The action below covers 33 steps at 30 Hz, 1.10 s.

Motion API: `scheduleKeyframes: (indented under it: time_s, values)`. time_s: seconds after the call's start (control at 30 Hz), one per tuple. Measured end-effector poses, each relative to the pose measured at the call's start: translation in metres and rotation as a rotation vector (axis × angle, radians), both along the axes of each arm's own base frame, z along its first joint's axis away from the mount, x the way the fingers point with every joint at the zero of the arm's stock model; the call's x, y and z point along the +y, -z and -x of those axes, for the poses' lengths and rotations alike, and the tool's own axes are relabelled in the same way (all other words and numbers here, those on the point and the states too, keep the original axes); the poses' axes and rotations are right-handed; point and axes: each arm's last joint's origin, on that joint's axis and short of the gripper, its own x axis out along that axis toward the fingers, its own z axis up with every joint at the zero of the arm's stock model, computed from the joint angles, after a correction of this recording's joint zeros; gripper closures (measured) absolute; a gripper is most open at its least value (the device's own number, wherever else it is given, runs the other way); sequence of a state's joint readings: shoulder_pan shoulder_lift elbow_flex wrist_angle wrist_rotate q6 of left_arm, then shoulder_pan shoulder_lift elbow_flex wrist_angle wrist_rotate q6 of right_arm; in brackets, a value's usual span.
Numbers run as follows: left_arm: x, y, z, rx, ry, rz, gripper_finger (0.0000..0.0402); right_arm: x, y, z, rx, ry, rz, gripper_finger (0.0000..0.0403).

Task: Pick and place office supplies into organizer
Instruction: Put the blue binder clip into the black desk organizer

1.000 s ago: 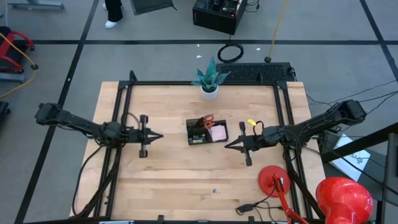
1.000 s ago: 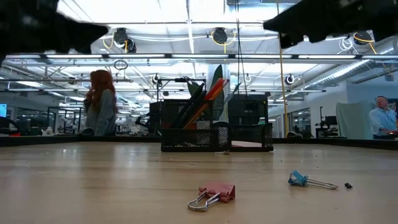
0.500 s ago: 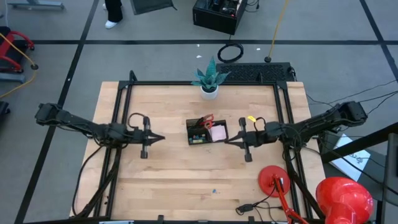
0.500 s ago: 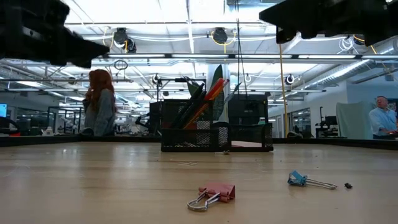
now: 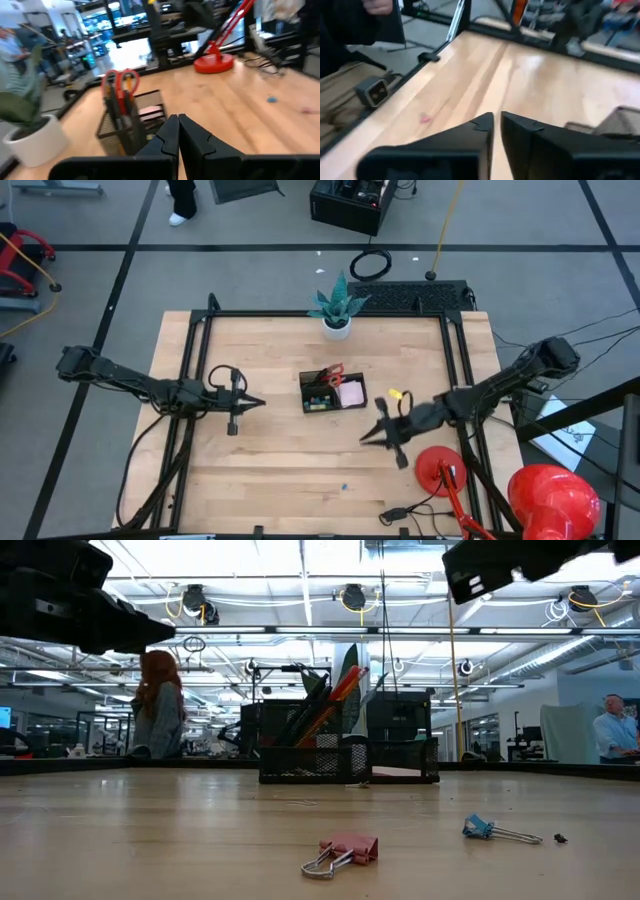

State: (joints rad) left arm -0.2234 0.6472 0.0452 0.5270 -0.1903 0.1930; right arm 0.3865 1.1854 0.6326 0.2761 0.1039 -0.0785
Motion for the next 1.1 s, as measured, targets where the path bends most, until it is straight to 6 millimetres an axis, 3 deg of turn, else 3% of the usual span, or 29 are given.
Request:
scheduleKeyframes:
  time_s: [0.3, 0.47, 0.7, 1.1]
  values:
    - [0.002, -0.001, 0.0, -0.007, -0.047, -0.106, 0.037, 0.074, 0.006, -0.025, 0.206, -0.039, -0.102, 0.0245]
    - [0.002, -0.001, 0.0, -0.011, -0.046, -0.121, 0.0377, 0.093, 0.03, -0.051, 0.29, 0.043, -0.117, 0.0197]
    - [0.002, -0.003, 0.0, -0.03, -0.049, -0.088, 0.0396, 0.099, 0.075, -0.07, 0.417, 0.201, -0.162, 0.0188]
    - [0.002, -0.004, 0.0, -0.038, -0.051, -0.06, 0.0365, 0.113, 0.092, -0.075, 0.485, 0.29, -0.289, 0.0188]
